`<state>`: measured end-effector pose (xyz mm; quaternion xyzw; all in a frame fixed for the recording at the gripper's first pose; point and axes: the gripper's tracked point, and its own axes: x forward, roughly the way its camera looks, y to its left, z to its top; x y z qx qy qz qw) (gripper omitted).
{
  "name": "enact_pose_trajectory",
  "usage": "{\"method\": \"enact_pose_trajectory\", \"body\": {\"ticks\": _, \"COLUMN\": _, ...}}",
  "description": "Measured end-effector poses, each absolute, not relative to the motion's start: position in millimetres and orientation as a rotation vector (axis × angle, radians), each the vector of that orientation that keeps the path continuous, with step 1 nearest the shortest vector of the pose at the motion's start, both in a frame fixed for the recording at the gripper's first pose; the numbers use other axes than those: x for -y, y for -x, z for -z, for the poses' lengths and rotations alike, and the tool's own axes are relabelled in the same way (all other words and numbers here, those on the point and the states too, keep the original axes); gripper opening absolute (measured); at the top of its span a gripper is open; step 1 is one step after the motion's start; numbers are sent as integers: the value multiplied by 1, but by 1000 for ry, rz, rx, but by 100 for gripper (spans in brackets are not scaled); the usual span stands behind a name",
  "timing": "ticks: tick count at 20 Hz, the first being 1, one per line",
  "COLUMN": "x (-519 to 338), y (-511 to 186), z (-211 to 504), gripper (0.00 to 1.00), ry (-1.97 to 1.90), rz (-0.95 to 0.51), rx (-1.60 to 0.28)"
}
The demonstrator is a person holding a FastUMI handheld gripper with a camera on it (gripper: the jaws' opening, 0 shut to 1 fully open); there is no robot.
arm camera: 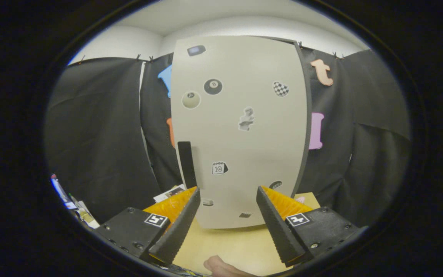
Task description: Open the shoe cabinet door, grab the shoes and put them into the shoe cabinet, then close the shoe cabinet door.
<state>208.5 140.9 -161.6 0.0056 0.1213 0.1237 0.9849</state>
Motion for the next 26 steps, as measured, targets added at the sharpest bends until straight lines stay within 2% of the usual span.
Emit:
{"method": "enact_pose_trajectory", "body": {"ticks": 6, "x": -106, "y": -148, "z": 117, "gripper": 96, "ry": -49, "rz": -177, "rx": -195}}
{"method": "enact_pose_trajectory", "body": {"ticks": 14, "x": -111, "y": -92, "z": 95, "gripper": 97, "ry": 8, "rz": -156, "rx": -87}}
{"method": "enact_pose_trajectory", "body": {"ticks": 20, "x": -97, "y": -81, "z": 98, "gripper": 97, "ry": 18, "rz": -127, "rx": -24}}
{"method": "enact_pose_trajectory", "body": {"ticks": 26, "x": -88, "y": -83, "z": 111, "gripper": 97, "ry": -62, "rz": -147, "rx": -51}}
